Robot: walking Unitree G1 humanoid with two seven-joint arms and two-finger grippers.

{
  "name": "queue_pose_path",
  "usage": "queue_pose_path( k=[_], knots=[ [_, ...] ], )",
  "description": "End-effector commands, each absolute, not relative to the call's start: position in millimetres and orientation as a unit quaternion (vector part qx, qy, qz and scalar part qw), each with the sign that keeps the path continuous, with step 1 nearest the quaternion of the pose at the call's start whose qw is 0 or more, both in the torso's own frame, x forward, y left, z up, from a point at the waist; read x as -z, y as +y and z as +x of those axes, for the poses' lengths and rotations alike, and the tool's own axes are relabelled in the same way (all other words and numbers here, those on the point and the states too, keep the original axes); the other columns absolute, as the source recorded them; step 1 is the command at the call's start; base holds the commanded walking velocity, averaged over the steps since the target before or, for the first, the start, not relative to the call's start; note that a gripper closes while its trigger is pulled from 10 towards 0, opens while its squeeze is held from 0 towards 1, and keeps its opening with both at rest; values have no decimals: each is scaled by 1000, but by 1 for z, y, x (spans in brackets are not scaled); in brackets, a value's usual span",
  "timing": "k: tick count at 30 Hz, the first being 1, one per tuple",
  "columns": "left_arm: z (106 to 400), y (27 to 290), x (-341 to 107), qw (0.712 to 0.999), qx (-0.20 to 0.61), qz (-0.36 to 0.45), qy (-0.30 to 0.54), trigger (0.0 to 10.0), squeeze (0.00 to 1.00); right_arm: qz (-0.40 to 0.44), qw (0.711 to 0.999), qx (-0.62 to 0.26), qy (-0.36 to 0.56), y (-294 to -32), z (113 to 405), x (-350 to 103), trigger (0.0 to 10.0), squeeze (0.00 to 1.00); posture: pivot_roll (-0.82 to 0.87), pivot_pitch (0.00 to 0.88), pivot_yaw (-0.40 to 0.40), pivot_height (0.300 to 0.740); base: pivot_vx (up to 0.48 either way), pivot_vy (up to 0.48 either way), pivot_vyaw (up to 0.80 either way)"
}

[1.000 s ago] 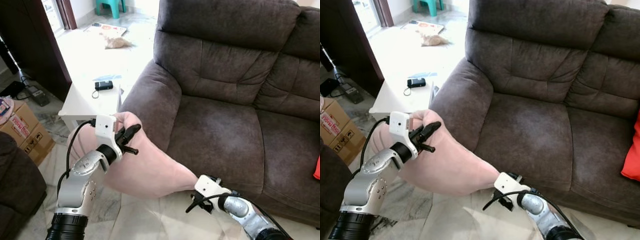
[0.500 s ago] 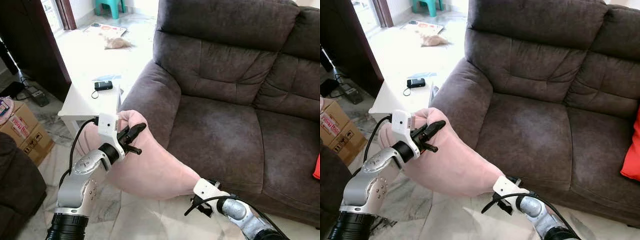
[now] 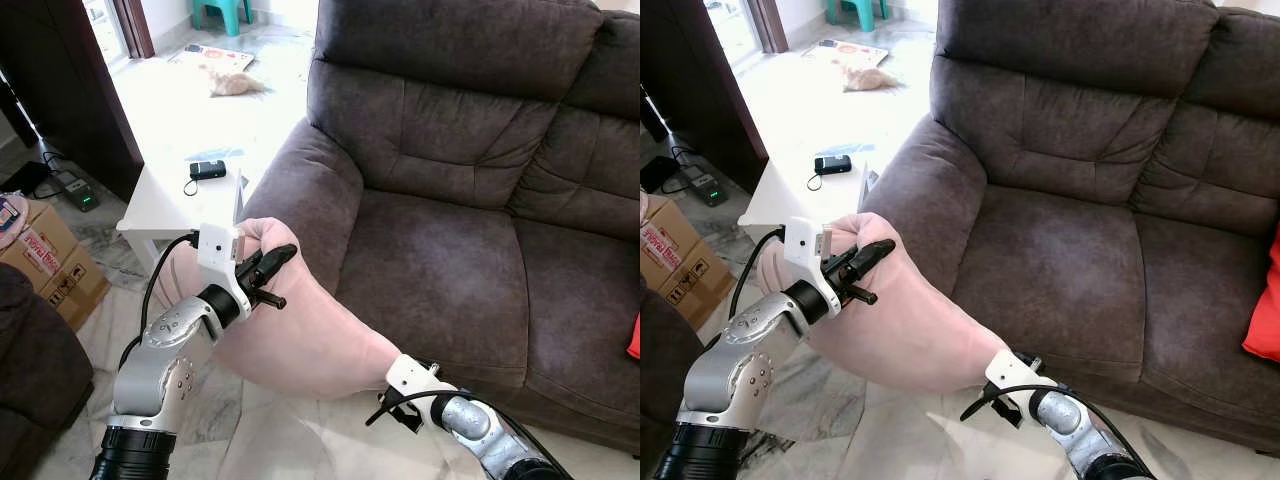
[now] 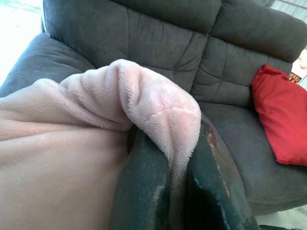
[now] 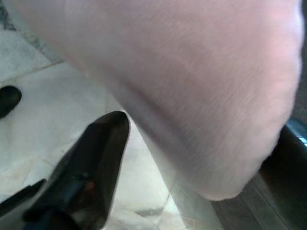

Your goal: Move the pillow to the sofa from floor

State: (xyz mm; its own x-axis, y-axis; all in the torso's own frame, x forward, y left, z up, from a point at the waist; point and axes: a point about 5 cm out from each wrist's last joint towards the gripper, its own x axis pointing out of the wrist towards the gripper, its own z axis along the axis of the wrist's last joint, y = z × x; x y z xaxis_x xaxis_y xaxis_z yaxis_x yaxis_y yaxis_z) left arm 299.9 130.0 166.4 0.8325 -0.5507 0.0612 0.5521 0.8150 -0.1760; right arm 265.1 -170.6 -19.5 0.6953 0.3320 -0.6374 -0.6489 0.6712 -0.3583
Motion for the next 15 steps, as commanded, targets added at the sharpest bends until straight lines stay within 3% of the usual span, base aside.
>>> queue_pose_path(
  k=[1, 15],
  knots=[
    [294, 120, -189, 938, 330, -95, -55, 10000, 0, -281, 877, -277, 273, -171, 264, 21, 0, 0, 38, 90, -58, 740, 0, 0, 0],
    [292, 119, -186, 938, 331, -95, -46, 10000, 0, -279, 877, -287, 266, -169, 264, 20, 0, 0, 33, 94, -56, 740, 0, 0, 0]
  ],
)
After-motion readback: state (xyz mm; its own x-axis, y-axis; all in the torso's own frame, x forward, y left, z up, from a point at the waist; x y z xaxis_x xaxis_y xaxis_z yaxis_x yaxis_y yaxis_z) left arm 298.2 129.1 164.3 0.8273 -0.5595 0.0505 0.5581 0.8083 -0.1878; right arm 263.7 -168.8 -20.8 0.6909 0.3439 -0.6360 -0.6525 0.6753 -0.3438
